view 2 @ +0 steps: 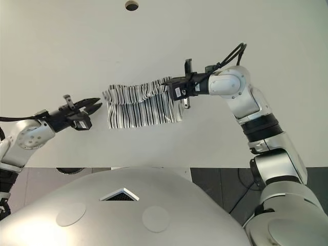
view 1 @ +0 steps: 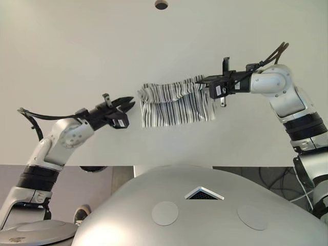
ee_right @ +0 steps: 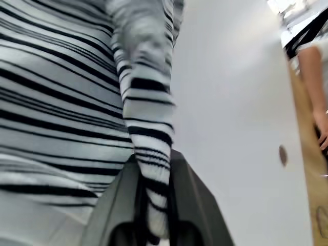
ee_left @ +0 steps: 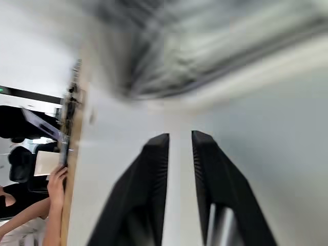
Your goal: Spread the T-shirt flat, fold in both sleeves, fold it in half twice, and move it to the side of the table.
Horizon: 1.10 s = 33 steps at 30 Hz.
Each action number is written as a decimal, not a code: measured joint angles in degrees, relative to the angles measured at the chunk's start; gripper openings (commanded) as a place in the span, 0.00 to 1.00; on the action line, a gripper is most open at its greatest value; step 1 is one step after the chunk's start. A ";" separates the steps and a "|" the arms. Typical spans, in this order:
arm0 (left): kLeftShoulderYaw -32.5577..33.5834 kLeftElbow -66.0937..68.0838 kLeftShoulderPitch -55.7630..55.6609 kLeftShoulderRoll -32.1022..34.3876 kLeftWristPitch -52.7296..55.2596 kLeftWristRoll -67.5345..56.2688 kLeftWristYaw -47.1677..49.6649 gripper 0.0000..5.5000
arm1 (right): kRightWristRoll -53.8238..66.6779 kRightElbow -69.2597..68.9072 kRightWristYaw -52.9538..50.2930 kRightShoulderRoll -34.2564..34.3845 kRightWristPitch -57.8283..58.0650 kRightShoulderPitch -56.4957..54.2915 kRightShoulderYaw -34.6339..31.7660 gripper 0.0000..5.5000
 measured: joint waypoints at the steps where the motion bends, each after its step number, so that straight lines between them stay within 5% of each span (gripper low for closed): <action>1: -0.41 1.08 -1.22 -0.66 0.02 0.20 0.01 0.26 | -0.99 1.26 -0.01 0.35 -0.56 -0.32 0.24 0.22; 4: -1.15 4.54 -4.35 -2.50 -0.99 0.57 1.06 0.34 | -1.10 3.54 -0.90 0.91 -1.72 -0.68 0.09 0.29; 13: 6.08 9.39 -8.28 -14.08 3.55 -12.38 7.88 0.59 | 13.87 3.26 -1.55 5.11 5.95 1.45 -8.52 0.29; 21: 14.08 5.77 -10.59 -18.84 5.72 -17.42 13.46 0.60 | 18.72 -1.07 -2.56 11.39 13.20 1.63 -9.61 0.29; 28: 14.89 2.38 -10.70 -20.74 0.86 -14.16 17.21 0.60 | 41.37 -13.65 18.00 10.81 33.54 6.15 -5.67 0.29; 33: 15.03 0.82 -10.74 -20.88 0.21 -13.56 17.32 0.60 | 36.45 -7.24 24.90 10.21 35.18 3.86 0.50 0.29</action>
